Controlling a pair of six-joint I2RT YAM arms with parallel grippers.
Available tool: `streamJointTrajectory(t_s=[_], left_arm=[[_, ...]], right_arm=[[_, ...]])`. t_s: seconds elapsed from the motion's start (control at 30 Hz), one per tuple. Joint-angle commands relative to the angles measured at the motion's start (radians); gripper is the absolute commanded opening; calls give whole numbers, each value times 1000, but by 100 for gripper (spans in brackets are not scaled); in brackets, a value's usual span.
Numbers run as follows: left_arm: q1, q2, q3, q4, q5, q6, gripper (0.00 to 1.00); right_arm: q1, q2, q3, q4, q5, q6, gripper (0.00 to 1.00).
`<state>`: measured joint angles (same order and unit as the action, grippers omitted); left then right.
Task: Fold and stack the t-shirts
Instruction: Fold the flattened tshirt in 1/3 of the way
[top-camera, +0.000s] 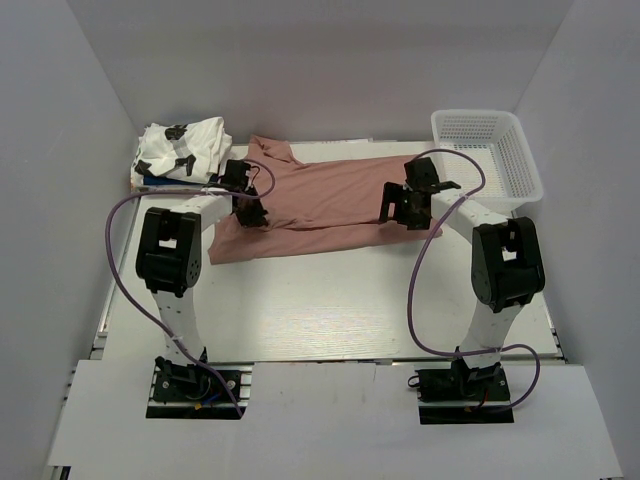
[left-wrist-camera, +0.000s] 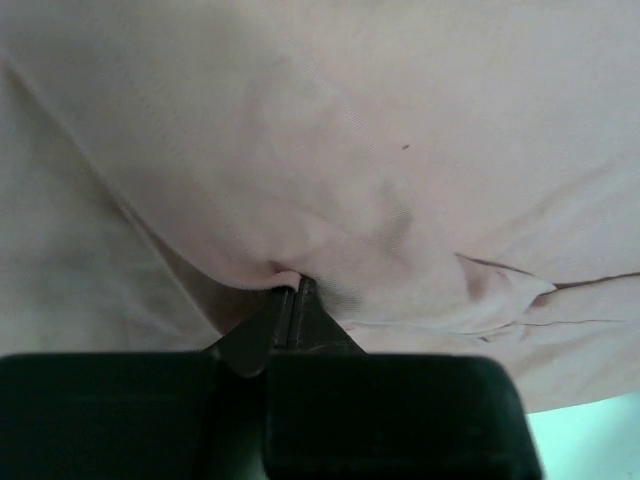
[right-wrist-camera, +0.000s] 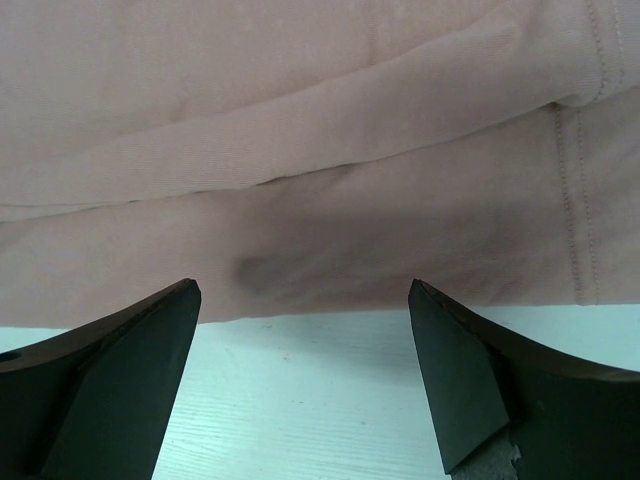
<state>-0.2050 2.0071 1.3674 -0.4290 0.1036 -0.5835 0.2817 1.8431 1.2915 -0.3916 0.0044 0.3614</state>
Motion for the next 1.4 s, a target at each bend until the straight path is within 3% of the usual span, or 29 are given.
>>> streamJointTrajectory(t_s=[0.0,0.23,0.4,0.43,0.47,0.5,0.57,0.77,0.87,0.97,1.03,1.1,1.2,1.37], left_arm=[[-4,-41,45,64,22,59,0],[-4,76,237,24,77,197,0],[-4,214,500,-66,90,244,0],[-4,234,534,-79,90,244,7],[-4,254,565,-103,90,260,45],[-4,289,594,-114,90,269,63],[-4,302,653,-123,81,269,67],[-4,271,636,104,149,307,63],[-4,280,703,-8,148,298,68],[-4,164,555,-50,62,289,83],[-4,9,321,34,4,275,100],[-4,-83,123,96,-11,239,100],[-4,-159,-6,174,54,225,100],[-4,-64,48,133,105,225,100]], right_arm=[[-4,-13,-21,13,28,-1,90],[-4,-35,-32,-9,68,-25,90],[-6,-19,-3,-29,89,-35,90],[-7,-12,6,-32,98,-35,90],[-7,-8,15,-33,104,-38,90],[-4,-7,17,-35,108,-41,90],[-6,-1,37,-39,108,-48,90],[1,-1,68,-24,83,-62,90],[4,-13,66,-32,83,-67,90],[7,-38,28,-15,92,-65,90],[2,-51,3,-6,86,-65,90],[8,-56,-1,-9,74,-68,90],[11,-56,-12,-9,65,-65,90],[13,-51,-11,-3,52,-65,90]])
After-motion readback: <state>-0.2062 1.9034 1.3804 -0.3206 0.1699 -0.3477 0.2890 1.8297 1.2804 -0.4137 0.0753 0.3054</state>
